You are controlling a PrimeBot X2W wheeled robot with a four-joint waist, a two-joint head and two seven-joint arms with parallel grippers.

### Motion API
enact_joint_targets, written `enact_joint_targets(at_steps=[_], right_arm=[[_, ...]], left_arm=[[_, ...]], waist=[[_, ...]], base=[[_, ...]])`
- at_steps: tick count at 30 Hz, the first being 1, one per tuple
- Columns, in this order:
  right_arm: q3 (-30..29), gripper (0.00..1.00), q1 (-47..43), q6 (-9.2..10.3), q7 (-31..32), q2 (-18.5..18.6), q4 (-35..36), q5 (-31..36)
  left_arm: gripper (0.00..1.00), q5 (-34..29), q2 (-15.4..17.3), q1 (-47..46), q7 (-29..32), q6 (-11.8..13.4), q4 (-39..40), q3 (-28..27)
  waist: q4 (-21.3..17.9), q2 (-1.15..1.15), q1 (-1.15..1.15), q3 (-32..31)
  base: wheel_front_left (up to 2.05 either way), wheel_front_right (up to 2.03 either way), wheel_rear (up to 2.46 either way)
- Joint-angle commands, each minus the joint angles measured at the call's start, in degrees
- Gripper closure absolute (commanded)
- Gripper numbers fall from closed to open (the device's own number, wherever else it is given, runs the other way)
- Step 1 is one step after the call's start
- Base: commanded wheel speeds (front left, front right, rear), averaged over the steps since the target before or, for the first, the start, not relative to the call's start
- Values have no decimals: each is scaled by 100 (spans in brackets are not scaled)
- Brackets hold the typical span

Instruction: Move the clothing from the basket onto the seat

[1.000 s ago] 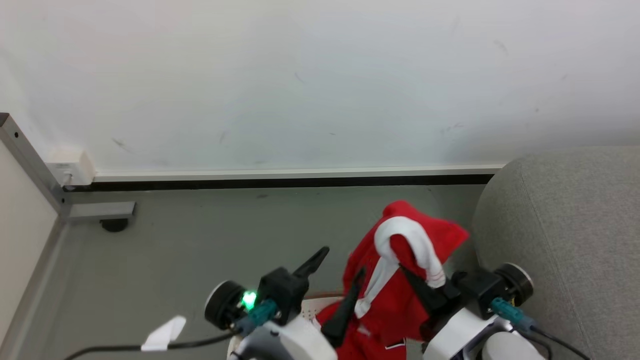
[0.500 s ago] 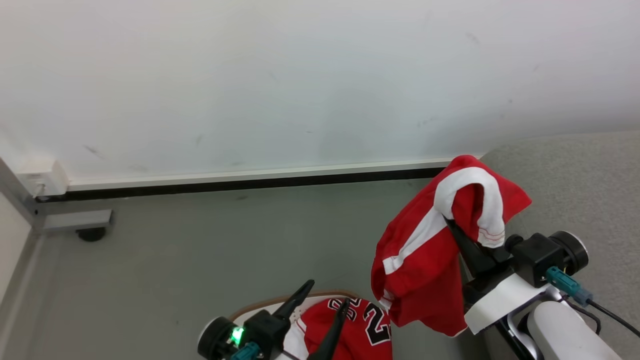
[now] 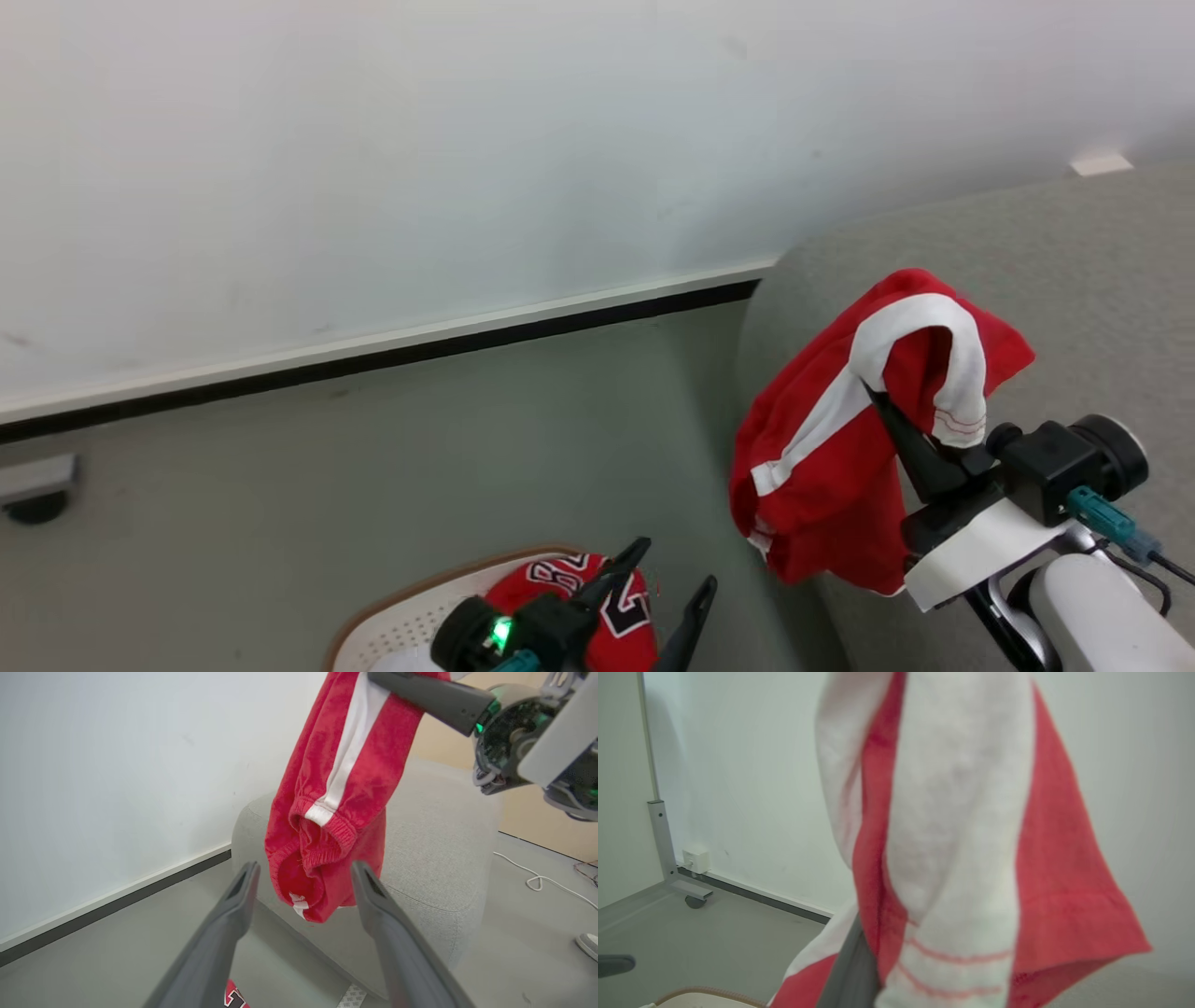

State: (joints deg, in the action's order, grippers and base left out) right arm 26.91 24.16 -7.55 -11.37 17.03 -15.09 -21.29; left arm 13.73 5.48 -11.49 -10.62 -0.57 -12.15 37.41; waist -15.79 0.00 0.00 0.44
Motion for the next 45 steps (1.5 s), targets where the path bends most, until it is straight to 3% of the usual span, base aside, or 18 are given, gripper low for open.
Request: enact_joint_targets(at_steps=[1,11,18,26,32,37,40,44,45], right_arm=[[-48,100,-96,12,14,67,41,-41],[-471,100,-174,13,149,202,483,-86],[-1111,100,354,13,222,231,761,-196],[-2154,100,2055,13,400,531,593,-176],[-2882,100,3590,12,809,1217,-101,-226],[-3536,100,4215,12,1087,1817,-1269,176],[-3928,100,4094,13,1021,1880,-2050,431],[-4449,98,3676,12,735,1648,-2974,678],[-4571,66,3588,13,632,1584,-3166,684]], left_arm=[[0,-11,-22,-73,-19,-4,-6,18],[0,-109,-141,-476,-31,-85,-137,315],[0,-315,-69,-1200,137,-238,-49,410],[0,-530,113,-2258,383,-371,112,272],[0,-622,224,-2779,425,-383,165,158],[0,-571,218,-2902,337,-342,126,104],[0,-510,204,-2828,268,-299,55,83],[0,-399,225,-2675,159,-207,-40,33],[0,-376,236,-2650,131,-194,-59,20]], waist=[[-277,0,0,84],[-877,0,0,678],[-717,0,0,1791],[-341,0,0,3319],[-101,0,0,4067],[136,0,0,4320],[249,0,0,4343],[313,0,0,4281],[318,0,0,4260]], base=[[0,0,0],[0,0,0],[0,0,0],[0,0,0],[0,0,0],[0,0,0],[0,0,0],[0,0,0],[0,0,0]])
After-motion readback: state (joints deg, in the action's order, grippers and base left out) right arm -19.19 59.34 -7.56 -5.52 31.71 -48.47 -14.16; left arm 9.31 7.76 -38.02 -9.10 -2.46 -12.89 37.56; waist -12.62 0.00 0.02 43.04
